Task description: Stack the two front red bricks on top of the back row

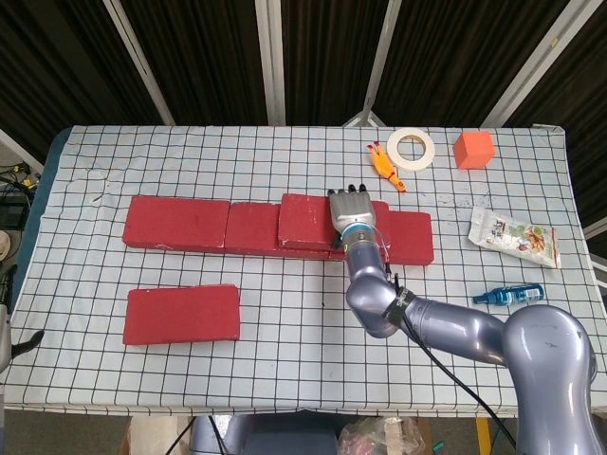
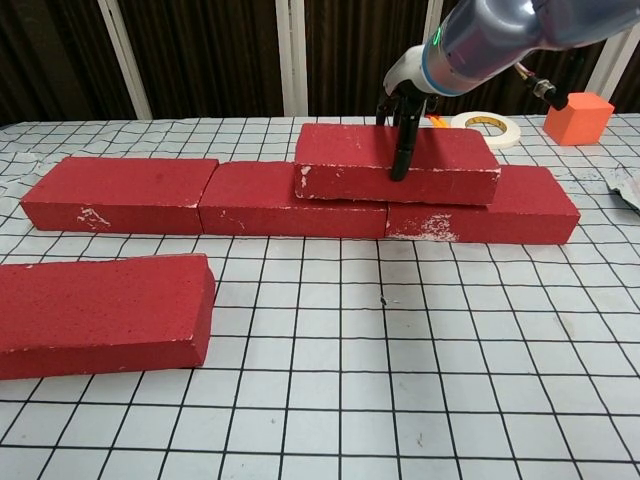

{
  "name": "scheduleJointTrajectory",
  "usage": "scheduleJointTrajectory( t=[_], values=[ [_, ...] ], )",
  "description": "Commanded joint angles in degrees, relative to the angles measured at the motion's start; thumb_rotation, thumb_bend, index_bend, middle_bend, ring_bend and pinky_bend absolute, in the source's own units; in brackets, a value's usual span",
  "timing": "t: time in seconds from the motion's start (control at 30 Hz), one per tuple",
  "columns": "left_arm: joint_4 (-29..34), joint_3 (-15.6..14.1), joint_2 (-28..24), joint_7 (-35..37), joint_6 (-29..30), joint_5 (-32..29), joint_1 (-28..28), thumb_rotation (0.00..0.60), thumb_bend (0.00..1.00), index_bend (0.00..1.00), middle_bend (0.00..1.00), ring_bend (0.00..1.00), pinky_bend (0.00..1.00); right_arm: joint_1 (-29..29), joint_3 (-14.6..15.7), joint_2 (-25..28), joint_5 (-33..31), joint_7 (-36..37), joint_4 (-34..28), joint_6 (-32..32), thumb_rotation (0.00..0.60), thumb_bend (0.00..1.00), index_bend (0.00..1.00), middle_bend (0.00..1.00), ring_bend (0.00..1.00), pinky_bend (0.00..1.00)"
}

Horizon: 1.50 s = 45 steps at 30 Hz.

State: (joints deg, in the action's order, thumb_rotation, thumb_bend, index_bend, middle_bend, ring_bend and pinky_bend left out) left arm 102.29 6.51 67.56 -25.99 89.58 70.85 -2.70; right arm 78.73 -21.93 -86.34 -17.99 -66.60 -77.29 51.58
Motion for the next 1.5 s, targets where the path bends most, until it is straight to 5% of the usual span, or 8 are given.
scheduleJointTrajectory(
  t=[0.03,0.77,1.13,1.5],
  values=[
    [0.02,-0.07,0.05,-0.12,0.00,0.02,-0.03,0.600,0.00,0.04,0.00,0.00,0.14,-0.16,0.20,0.12,-0.07,0.10,0.03,-0.21,0.600,0.18,0.27,0.26,0.07,0.00],
    [-0.01,-0.24,0.14,-0.33,-0.10,-0.22,-0.19,0.600,0.00,0.04,0.00,0.00,0.14,-0.39,1.50,-0.26,0.90,1.49,-0.29,-0.85,0.600,0.19,0.27,0.26,0.07,0.00],
    [0.04,-0.22,0.08,-0.26,-0.07,-0.44,-0.18,0.600,0.00,0.04,0.00,0.00,0.14,-0.26,1.60,-0.74,-0.27,1.90,0.46,-0.74,0.600,0.19,0.19,0.05,0.00,0.00],
    [0.06,-0.24,0.07,-0.32,-0.08,-0.58,-0.21,0.600,0.00,0.04,0.00,0.00,0.14,-0.08,1.25,-0.37,-1.62,1.34,0.01,-0.35,0.600,0.19,0.12,0.00,0.00,0.00]
  ],
)
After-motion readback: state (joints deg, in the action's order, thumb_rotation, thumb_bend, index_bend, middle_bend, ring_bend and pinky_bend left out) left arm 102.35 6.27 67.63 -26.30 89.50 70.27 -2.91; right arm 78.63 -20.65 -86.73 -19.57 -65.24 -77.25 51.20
